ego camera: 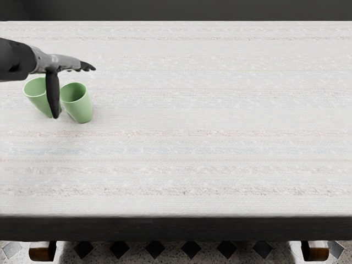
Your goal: Pick up cup and place in cup with left hand
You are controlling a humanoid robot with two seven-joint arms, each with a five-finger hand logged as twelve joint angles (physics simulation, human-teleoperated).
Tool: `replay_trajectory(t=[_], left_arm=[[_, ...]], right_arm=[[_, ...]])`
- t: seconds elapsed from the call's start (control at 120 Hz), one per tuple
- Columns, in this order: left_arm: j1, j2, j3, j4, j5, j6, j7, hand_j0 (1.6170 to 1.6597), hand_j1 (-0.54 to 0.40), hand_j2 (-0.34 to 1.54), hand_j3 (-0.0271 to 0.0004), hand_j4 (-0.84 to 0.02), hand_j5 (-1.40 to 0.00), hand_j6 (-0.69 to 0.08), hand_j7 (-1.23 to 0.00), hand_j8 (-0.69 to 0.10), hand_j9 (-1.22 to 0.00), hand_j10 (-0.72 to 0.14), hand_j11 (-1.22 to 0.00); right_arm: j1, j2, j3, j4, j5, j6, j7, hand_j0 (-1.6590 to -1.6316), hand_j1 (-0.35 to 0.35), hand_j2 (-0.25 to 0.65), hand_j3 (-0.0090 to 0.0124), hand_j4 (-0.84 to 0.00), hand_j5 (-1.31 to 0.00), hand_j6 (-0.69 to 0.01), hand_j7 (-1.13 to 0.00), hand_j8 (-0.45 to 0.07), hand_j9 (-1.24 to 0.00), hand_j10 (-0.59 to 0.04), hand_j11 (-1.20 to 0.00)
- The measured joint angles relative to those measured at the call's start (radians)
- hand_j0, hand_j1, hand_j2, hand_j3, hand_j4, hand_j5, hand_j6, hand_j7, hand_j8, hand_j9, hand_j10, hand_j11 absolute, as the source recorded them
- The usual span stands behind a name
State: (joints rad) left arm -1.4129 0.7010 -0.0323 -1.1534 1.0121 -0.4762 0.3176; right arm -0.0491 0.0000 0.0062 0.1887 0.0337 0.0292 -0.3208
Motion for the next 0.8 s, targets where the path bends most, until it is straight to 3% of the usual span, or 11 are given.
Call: replay_trajectory(t=[0.317,0.8], left_arm=[[0.040,-0.003,0.000,0.009,0.000,0.139,-0.016,1.6581,0.324,0.01,0.0000,-0.026,-0.03,-0.027,-0.03,-0.027,-0.03,-0.025,-0.03],[0.101,-0.019,0.007,0.021,0.004,0.239,-0.034,1.6580,0.263,0.02,0.0000,-0.078,-0.10,-0.079,-0.10,-0.079,-0.10,-0.077,-0.10]], right_arm=[[0.000,0.000,0.000,0.000,0.000,0.000,0.000,-1.6581,-0.349,0.000,0.0000,0.000,0.00,0.000,0.00,0.000,0.00,0.000,0.00],[0.000,0.000,0.000,0.000,0.000,0.000,0.000,-1.6581,-0.349,0.000,0.0000,0.000,0.00,0.000,0.00,0.000,0.00,0.000,0.00]])
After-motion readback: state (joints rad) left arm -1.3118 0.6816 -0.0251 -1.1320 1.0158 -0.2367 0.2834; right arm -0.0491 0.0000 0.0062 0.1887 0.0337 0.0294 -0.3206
